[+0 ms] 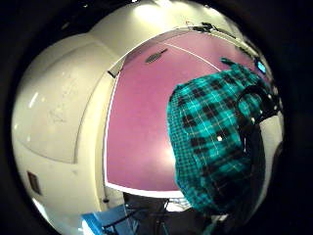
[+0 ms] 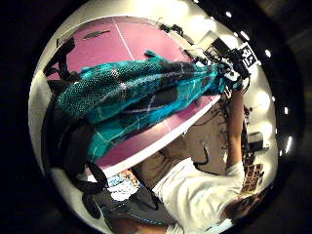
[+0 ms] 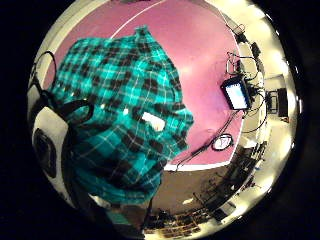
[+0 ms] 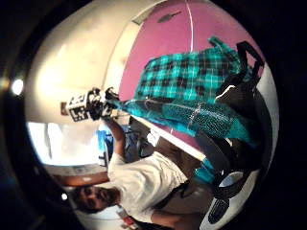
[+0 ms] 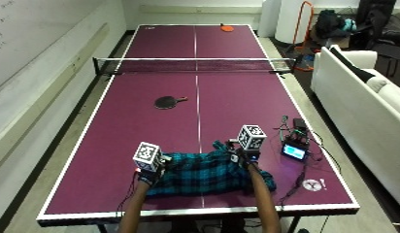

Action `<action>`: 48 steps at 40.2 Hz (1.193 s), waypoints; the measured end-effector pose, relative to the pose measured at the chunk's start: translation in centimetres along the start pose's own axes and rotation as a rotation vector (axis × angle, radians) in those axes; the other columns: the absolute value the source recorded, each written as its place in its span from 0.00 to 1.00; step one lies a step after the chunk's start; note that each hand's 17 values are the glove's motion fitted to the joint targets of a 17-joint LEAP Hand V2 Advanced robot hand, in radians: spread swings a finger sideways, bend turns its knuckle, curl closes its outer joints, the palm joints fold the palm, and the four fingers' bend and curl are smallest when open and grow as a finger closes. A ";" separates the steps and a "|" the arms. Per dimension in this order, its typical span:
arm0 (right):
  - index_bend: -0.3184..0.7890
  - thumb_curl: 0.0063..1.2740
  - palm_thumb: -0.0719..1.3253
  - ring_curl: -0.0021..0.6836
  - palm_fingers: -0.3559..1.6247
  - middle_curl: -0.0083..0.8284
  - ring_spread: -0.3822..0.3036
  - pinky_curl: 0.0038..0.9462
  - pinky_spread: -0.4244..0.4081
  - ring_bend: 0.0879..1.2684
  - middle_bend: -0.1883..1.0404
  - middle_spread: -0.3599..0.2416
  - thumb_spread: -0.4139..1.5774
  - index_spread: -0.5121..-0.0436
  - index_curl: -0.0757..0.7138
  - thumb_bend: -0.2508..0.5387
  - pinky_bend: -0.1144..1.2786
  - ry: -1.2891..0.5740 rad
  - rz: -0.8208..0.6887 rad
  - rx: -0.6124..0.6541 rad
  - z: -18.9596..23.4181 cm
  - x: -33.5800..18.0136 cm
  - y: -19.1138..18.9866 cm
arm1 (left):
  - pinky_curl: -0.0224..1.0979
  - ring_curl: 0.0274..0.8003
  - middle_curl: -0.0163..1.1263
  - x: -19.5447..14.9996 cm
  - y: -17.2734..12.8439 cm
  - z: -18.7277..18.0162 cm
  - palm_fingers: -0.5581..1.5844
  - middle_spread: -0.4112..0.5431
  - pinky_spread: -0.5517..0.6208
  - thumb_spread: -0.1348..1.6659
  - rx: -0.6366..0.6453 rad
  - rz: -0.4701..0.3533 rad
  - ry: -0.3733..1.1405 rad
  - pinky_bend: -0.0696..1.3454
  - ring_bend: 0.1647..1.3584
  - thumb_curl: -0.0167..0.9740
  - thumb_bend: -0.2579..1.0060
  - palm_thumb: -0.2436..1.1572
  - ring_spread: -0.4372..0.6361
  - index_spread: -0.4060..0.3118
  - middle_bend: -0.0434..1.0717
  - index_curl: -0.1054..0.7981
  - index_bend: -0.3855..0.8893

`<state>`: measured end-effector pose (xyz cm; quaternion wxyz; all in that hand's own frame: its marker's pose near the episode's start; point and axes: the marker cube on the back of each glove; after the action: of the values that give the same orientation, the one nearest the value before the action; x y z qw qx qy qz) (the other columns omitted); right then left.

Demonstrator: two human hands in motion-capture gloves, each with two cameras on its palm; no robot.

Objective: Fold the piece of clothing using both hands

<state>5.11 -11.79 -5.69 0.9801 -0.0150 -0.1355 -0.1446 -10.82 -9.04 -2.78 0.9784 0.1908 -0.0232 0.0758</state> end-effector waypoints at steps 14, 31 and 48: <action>0.45 0.17 0.56 0.76 0.87 0.65 0.25 0.48 0.11 0.73 0.69 0.23 0.79 0.38 0.53 0.29 0.59 0.137 0.206 -0.263 3.2 0.6 -9.5 | 0.46 0.59 0.49 2.2 -2.9 1.7 0.88 0.02 0.12 0.78 -0.326 -0.087 -0.008 0.49 0.65 0.26 0.20 0.60 0.05 0.09 0.64 0.55 0.44; 0.38 0.16 0.53 0.73 0.78 0.62 0.23 0.47 0.13 0.65 0.64 0.23 0.77 0.37 0.56 0.29 0.58 -0.036 0.324 -0.065 3.2 2.9 -7.7 | 0.44 0.59 0.49 2.2 -4.1 3.6 0.84 0.03 0.15 0.78 -0.205 -0.154 -0.028 0.41 0.66 0.25 0.19 0.61 0.05 0.10 0.64 0.59 0.43; 0.36 0.17 0.46 0.55 0.37 0.50 0.55 0.42 0.64 0.31 0.36 0.40 0.82 0.43 0.52 0.25 0.49 0.067 0.829 0.089 8.1 10.4 9.6 | 0.42 0.46 0.39 4.9 4.6 5.2 0.60 0.18 0.37 0.75 -0.385 -0.115 -0.108 0.36 0.37 0.24 0.16 0.54 0.21 0.28 0.23 0.55 0.44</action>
<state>15.35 -4.97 4.99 0.9588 -0.0211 -0.0921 0.2678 -6.75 -6.15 4.14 0.9969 0.0049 -0.0786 0.0035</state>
